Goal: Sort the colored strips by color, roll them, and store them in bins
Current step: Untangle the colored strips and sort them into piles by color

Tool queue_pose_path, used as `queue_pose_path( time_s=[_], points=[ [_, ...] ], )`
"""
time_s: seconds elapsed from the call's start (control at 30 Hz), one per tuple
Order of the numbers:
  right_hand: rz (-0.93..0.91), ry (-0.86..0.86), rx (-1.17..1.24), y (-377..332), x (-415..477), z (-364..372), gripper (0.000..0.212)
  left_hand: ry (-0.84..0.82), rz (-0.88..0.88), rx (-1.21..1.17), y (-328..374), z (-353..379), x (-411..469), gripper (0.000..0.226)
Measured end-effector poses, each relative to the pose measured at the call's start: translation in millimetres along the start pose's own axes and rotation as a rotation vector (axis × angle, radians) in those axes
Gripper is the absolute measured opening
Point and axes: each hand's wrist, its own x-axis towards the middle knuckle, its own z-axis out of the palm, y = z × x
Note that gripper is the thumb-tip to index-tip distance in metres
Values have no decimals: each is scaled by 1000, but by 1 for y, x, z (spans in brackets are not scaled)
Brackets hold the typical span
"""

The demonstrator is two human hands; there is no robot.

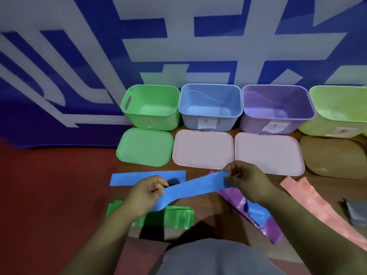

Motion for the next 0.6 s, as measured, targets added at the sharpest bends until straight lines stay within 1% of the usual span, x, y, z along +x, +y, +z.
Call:
queue_pose_path(
  time_s=[0.1, 0.2, 0.3, 0.4, 0.47, 0.53, 0.6],
  points=[
    [15, -41, -41, -2, 15, 39, 17, 55, -54, 66, -27, -24, 11, 35],
    [27, -17, -38, -6, 28, 78, 20, 46, -70, 159, -47, -51, 27, 29],
    [49, -12, -64, -10, 43, 108, 18, 27, -51, 321, -59, -70, 47, 24],
    [83, -41, -113, -11, 57, 129, 21, -5, -64, 406, -63, -80, 66, 31],
    [109, -59, -191, -10, 65, 135, 30, -42, -37, 498, -62, -79, 75, 40],
    [122, -55, -257, -8, 69, 134, 38, -84, -23, 493, -60, -72, 77, 45],
    [111, -41, -303, -6, 68, 127, 37, -116, -10, 471, -58, -63, 75, 46]
  ],
)
